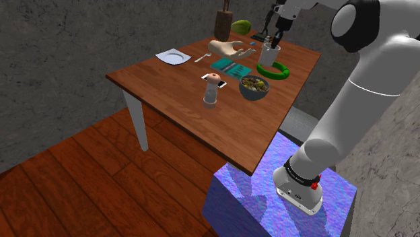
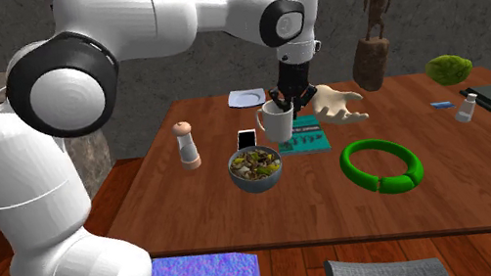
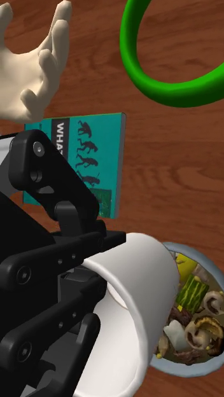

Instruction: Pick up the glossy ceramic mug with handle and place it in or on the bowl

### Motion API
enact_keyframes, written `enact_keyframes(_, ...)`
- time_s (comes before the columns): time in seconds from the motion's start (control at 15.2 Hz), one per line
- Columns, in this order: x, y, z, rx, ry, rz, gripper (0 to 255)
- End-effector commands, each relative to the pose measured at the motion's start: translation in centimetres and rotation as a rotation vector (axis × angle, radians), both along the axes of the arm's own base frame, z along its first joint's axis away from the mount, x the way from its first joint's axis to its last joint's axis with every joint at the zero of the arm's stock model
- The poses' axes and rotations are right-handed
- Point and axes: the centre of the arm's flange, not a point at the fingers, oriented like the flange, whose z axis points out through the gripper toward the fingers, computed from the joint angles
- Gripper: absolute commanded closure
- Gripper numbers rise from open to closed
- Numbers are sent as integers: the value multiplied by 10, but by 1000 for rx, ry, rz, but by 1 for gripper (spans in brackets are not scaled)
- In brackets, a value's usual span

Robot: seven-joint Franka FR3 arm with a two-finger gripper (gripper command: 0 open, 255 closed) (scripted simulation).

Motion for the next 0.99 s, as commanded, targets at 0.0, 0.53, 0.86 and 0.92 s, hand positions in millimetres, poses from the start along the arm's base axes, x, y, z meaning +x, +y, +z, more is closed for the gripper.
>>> enact_keyframes(0.0, -6, 26, 2, -1, 0, 0, 255)
enact_keyframes(0.53, -24, 96, -5, -1, 0, 0, 255)
enact_keyframes(0.86, -24, 96, -31, -1, 0, 0, 255)
enact_keyframes(0.92, -24, 96, -36, -1, 0, 0, 255)
